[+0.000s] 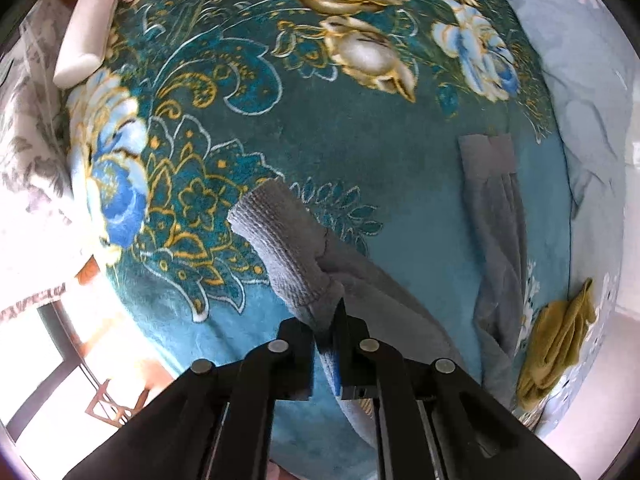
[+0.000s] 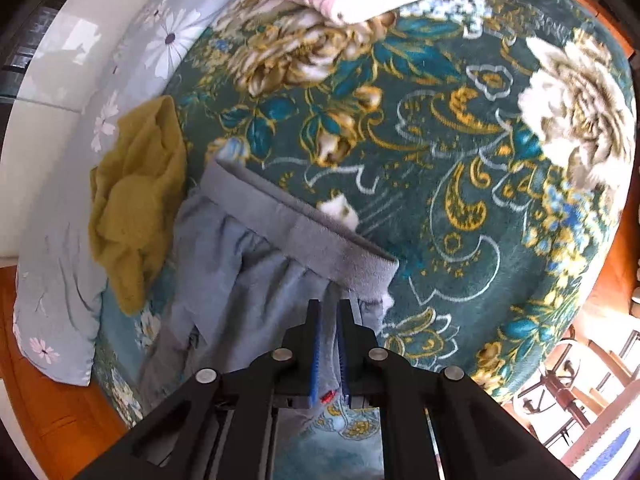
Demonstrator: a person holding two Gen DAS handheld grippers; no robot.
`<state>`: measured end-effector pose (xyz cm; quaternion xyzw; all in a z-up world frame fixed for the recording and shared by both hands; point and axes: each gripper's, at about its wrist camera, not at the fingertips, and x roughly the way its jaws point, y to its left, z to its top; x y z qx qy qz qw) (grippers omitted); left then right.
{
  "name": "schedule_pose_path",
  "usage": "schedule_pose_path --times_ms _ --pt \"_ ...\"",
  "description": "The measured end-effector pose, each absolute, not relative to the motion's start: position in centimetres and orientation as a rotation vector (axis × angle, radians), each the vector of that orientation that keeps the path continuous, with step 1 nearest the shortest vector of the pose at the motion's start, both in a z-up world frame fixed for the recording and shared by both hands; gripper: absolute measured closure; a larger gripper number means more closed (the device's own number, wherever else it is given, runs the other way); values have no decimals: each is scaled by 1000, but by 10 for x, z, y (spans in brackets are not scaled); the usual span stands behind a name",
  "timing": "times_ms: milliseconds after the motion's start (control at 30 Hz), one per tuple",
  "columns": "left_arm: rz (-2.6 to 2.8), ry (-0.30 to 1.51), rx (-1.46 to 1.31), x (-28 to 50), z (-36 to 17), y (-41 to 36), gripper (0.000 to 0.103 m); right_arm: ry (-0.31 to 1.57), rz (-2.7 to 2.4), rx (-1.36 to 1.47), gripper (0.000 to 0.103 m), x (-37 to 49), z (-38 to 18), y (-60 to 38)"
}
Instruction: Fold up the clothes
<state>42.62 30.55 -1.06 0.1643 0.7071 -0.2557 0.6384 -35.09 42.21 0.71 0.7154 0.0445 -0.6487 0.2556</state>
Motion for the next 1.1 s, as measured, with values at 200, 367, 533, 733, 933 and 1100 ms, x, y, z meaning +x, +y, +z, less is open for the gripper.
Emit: schedule_pose_path --times_ms 200,367,533,733,933,1100 --pt "-536 1570 396 427 2 301 62 131 -1711 2016 66 -350 -23 429" --pt "-507 1543 366 432 20 307 61 138 -1670 2061 66 -346 -43 418" --pt "-492 1570 325 434 17 327 60 225 -1605 2023 66 -332 -42 378" --pt "-486 1636 244 461 -13 349 59 409 -1492 1867 66 -276 -13 310" --pt "-492 1746 91 492 -53 356 59 524 -1428 1731 66 -207 29 283" --pt "-466 1860 -22 504 -94 343 55 551 -1448 1703 65 -163 49 274"
